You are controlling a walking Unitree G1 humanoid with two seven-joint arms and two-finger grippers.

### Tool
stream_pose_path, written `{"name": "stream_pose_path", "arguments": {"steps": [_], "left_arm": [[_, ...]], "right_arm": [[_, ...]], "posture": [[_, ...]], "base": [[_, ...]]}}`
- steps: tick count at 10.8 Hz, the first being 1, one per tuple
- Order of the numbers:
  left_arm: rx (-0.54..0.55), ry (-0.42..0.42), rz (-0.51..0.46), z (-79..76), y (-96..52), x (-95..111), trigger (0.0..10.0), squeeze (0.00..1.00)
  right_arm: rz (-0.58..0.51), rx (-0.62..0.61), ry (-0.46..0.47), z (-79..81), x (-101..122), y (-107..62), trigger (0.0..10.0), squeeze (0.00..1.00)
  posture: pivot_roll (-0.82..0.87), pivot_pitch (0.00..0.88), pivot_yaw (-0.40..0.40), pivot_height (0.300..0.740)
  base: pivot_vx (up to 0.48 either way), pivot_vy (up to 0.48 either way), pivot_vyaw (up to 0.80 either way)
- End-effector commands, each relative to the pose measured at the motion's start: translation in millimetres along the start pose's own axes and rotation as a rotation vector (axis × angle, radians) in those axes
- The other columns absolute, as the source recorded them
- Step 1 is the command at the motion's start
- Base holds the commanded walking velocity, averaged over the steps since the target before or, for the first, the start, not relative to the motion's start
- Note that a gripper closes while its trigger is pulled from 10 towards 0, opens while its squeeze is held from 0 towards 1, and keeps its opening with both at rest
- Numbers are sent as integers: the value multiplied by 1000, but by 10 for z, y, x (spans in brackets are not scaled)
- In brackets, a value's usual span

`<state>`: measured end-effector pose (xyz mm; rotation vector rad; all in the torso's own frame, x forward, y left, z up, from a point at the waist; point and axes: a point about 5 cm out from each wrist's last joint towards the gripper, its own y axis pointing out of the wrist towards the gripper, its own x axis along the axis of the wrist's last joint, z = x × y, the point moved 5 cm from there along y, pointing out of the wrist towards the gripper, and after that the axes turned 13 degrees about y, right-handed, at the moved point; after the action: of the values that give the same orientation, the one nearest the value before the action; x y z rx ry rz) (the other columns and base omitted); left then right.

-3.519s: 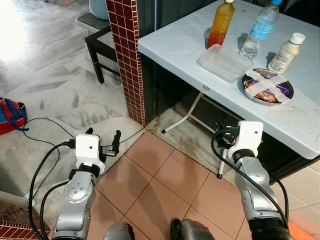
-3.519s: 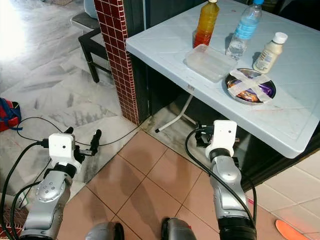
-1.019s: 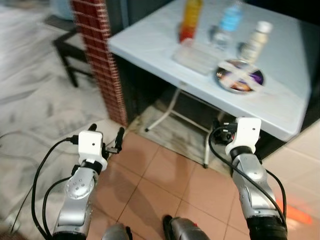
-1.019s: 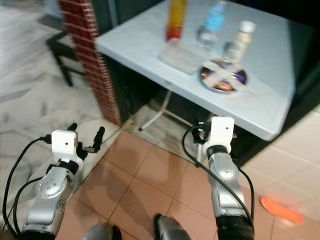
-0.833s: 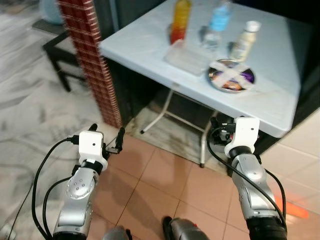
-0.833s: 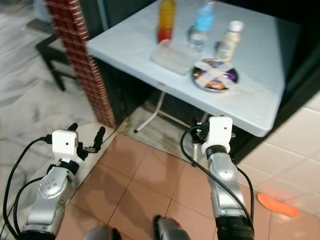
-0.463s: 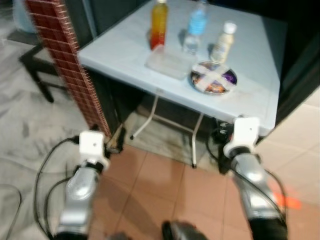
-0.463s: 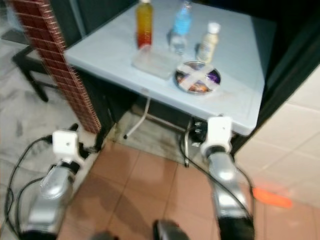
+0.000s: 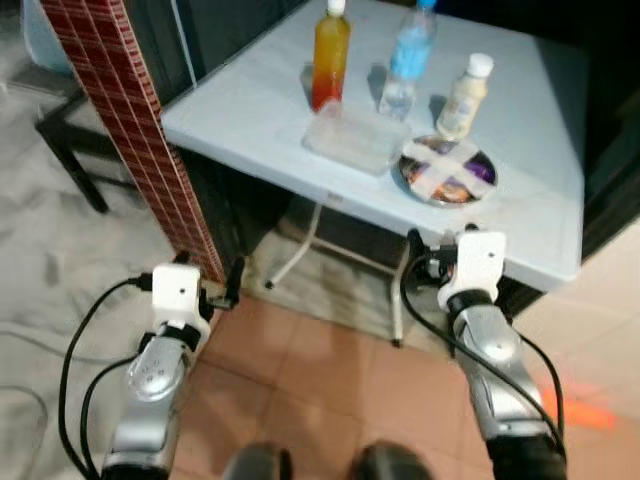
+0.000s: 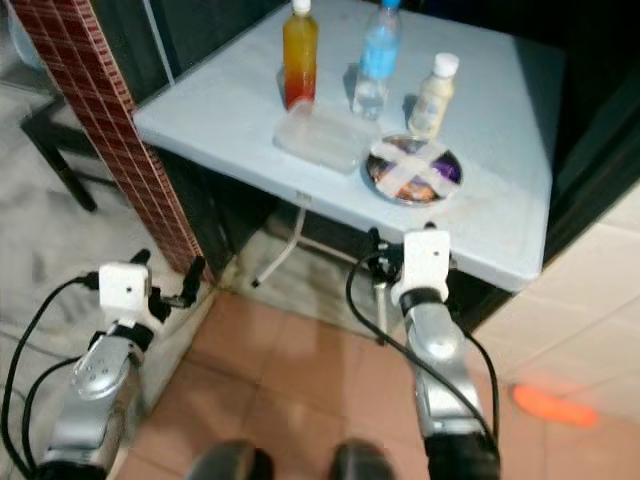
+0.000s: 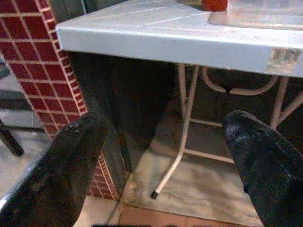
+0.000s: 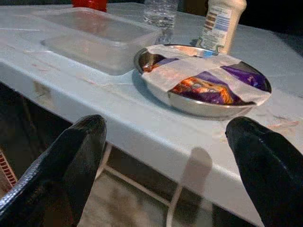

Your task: Restocking fridge

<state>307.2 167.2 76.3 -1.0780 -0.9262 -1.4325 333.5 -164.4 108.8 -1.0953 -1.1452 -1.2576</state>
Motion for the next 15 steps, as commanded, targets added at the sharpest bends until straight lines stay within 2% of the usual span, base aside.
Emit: {"name": "stream_pose_path", "arguments": {"steps": [1, 3, 6, 8, 10, 12, 15], "left_arm": [[-12, -14, -9, -71, 11, 26, 10000, 0], [-16, -16, -10, -75, 16, 27, 10000, 0], [-13, -16, -9, -71, 22, 24, 10000, 0], [-13, -16, -10, -70, 25, 27, 10000, 0], [-19, -24, -23, -79, 21, 45, 10000, 0], [-24, -20, -23, -83, 21, 45, 10000, 0], [-26, -19, -26, -86, 18, 49, 10000, 0]], "right_arm": [[-35, -24, -25, -96, 97, 3, 10000, 0], [-77, -31, -83, -102, 195, 13, 10000, 0], [-166, -77, -180, -147, 427, 34, 10000, 0], [-164, -104, -196, -210, 433, 35, 10000, 0], [-157, -135, -208, -298, 413, 38, 10000, 0], [-154, -144, -204, -298, 405, 34, 10000, 0], [-151, -128, -173, -281, 397, 48, 10000, 0]], "posture": [[-28, 109, 18, 740], [-28, 110, 17, 740], [-29, 110, 18, 740], [-29, 110, 18, 740], [-31, 110, 21, 740], [-29, 111, 21, 740], [-26, 113, 21, 740]], "base": [[289, 0, 0], [270, 0, 0], [0, 0, 0], [0, 0, 0], [141, 0, -800], [281, 0, -619], [301, 0, 0]]}}
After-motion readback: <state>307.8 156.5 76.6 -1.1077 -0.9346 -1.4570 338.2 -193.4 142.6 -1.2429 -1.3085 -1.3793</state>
